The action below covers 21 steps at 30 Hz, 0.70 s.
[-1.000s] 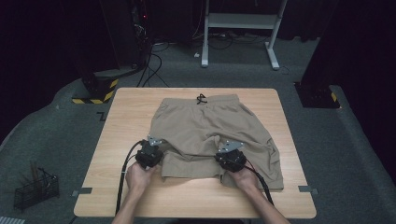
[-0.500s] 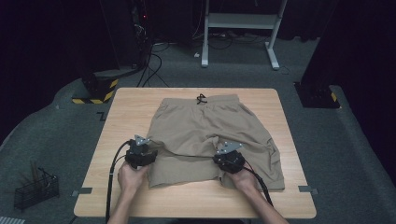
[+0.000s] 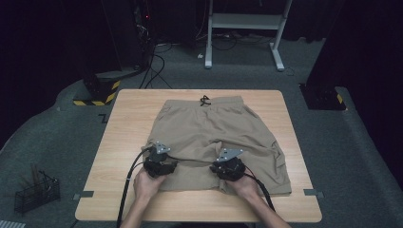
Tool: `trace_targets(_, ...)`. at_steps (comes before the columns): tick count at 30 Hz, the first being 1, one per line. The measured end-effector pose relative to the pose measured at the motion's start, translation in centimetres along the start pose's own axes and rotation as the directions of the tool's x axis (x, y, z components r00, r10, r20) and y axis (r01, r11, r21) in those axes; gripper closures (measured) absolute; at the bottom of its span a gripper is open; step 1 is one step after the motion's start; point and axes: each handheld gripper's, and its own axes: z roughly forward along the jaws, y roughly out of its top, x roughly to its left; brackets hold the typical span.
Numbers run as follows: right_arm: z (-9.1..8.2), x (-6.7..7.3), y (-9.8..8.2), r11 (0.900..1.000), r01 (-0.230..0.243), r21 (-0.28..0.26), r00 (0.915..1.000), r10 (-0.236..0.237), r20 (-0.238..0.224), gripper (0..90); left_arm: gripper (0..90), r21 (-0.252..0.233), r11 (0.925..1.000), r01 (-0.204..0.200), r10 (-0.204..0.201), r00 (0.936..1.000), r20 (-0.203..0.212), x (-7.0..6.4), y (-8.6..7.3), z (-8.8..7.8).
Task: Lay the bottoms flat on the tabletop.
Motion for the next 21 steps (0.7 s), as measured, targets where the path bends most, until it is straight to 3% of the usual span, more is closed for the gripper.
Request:
trace_targets(3, -0.8, -0.7, -0.1, 0.999, -0.031, -0.029, 0.9993, 0.031, 0.021, 68.8, 46.6, -0.005, 0.9999, -0.01, 0.01, 0.9995, -0.03, -0.1, -0.1, 0.4)
trace_targets(6, -1.5, -1.3, -0.4, 0.998, -0.051, -0.044, 0.9973, 0.053, 0.05, 65.8, 44.7, -0.021, 0.9997, -0.009, 0.008, 0.9976, -0.068, 0.7, 0.3, 0.9)
trace_targets(9, -1.6, -1.8, -0.6, 0.998, -0.057, -0.037, 0.9952, 0.06, 0.077, 65.1, 45.9, -0.027, 0.9992, 0.031, -0.032, 0.9974, -0.064, 1.8, 1.2, 1.7)
trace_targets(15, -1.0, -2.3, -0.8, 0.996, -0.083, -0.031, 0.9918, 0.086, 0.095, 65.0, 46.7, -0.007, 0.9991, 0.043, -0.043, 0.9963, -0.074, 2.9, 2.7, 2.7)
trace_targets(17, -1.2, -2.3, -0.8, 0.996, -0.08, -0.031, 0.9912, 0.083, 0.103, 64.4, 53.3, -0.013, 0.999, 0.044, -0.045, 0.9963, -0.074, 2.9, 2.8, 2.8)
trace_targets(21, -1.7, -2.4, -1.2, 0.996, -0.086, -0.04, 0.9895, 0.09, 0.113, 63.7, 81.0, 0.021, 0.9997, -0.008, 0.009, 0.9986, -0.053, 2.1, 2.7, 2.2)
